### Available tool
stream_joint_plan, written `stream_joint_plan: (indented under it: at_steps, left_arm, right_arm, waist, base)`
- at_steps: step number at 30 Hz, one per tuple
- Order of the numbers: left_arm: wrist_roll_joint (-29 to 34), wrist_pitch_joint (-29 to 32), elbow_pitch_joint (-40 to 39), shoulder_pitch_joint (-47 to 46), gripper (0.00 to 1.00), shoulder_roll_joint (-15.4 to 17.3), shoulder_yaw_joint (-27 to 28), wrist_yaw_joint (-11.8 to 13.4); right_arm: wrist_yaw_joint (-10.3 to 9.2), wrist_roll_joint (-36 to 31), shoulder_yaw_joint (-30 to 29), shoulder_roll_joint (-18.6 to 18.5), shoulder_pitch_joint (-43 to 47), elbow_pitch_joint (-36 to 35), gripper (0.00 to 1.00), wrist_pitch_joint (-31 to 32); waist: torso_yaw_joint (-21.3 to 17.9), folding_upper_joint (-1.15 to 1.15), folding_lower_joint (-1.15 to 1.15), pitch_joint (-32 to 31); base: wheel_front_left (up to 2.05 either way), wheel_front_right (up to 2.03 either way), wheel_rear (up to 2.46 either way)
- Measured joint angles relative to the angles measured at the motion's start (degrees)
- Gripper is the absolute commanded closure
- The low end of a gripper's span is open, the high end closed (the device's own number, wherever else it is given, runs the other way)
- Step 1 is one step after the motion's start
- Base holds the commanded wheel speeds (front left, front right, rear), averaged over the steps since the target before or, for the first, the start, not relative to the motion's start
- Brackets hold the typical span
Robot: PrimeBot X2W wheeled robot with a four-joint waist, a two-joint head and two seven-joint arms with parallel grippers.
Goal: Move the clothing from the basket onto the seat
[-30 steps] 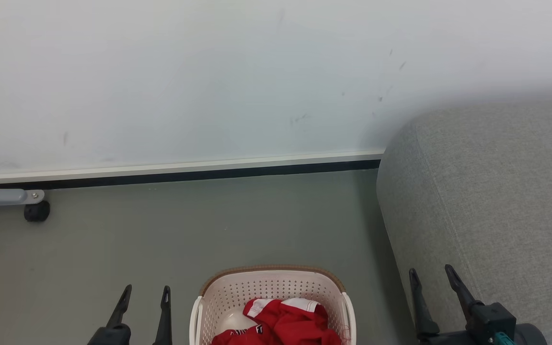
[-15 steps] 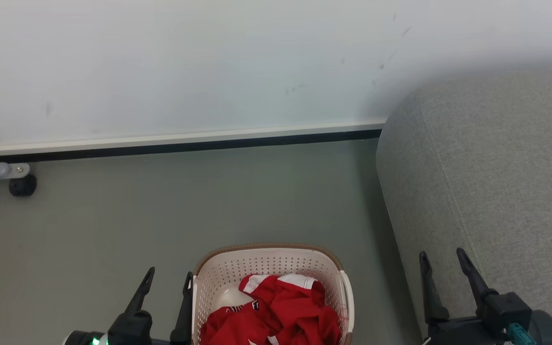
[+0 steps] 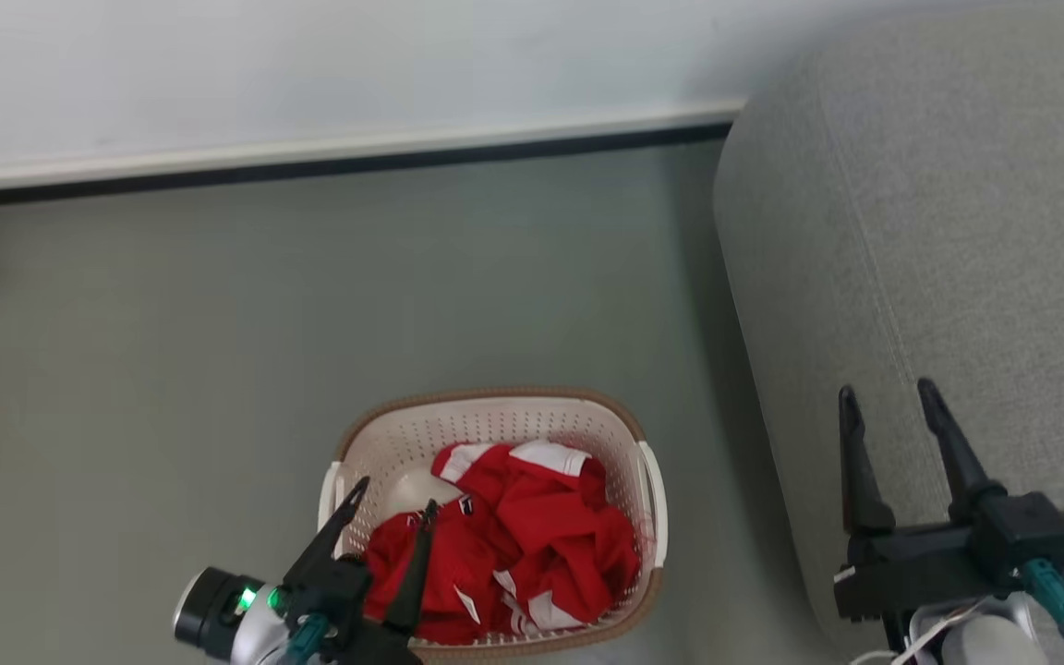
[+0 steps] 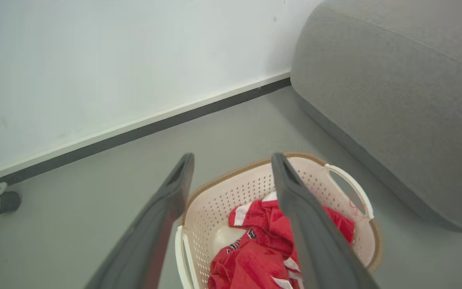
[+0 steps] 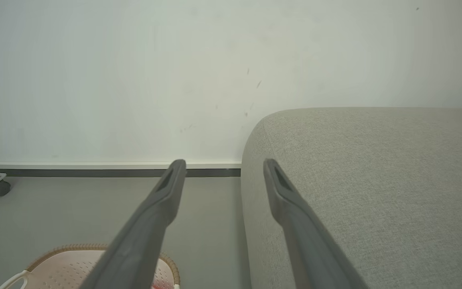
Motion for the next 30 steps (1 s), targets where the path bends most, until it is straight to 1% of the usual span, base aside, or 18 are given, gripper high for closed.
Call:
stream_joint_plan:
  at_steps: [3,9,10,14,15,30]
  left_arm:
    - [0.7,0.4,2.3,-2.1,0.0,-0.2,-1.2,-0.9]
    - [1.7,1.8,6.7,-5.9,0.0,-0.6,-2.9,-1.4]
    - [1.9,2.1,7.4,-6.5,0.0,-0.6,-3.2,-1.8]
    - [3.6,3.1,10.2,-8.7,0.0,-0.9,-4.6,-1.9]
    - [3.8,3.4,11.0,-9.3,0.0,-1.0,-4.8,-2.3]
    - [4.7,6.1,18.2,-18.3,0.0,-1.4,-5.3,-2.3]
  right_arm:
    - [0.0,-0.1,-0.3,-0.1,-1.3,-1.2,0.0,0.0]
    - [0.0,-0.4,-0.4,-0.1,-3.8,-3.4,0.0,-0.1]
    - [0.01,-0.4,-0.5,-0.1,-4.2,-3.7,0.0,-0.1]
    - [0.05,-1.0,-0.9,-0.3,-5.8,-5.3,0.0,-0.1]
    - [0.05,-1.1,-1.0,-0.4,-6.1,-5.6,0.0,-0.2]
    - [0.52,-2.4,-1.4,-0.7,-12.9,-10.1,0.0,-0.2]
  waist:
    - [-0.7,0.0,0.0,2.3]
    - [-2.2,0.0,0.0,7.0]
    - [-2.5,0.0,0.0,7.8]
    - [-3.5,0.0,0.0,11.0]
    - [-3.7,0.0,0.0,11.8]
    - [-5.8,0.01,0.0,23.3]
  base:
    - [0.0,0.0,0.0]
    - [0.0,0.0,0.0]
    - [0.0,0.0,0.0]
    - [0.0,0.0,0.0]
    - [0.0,0.0,0.0]
    - [0.0,0.0,0.0]
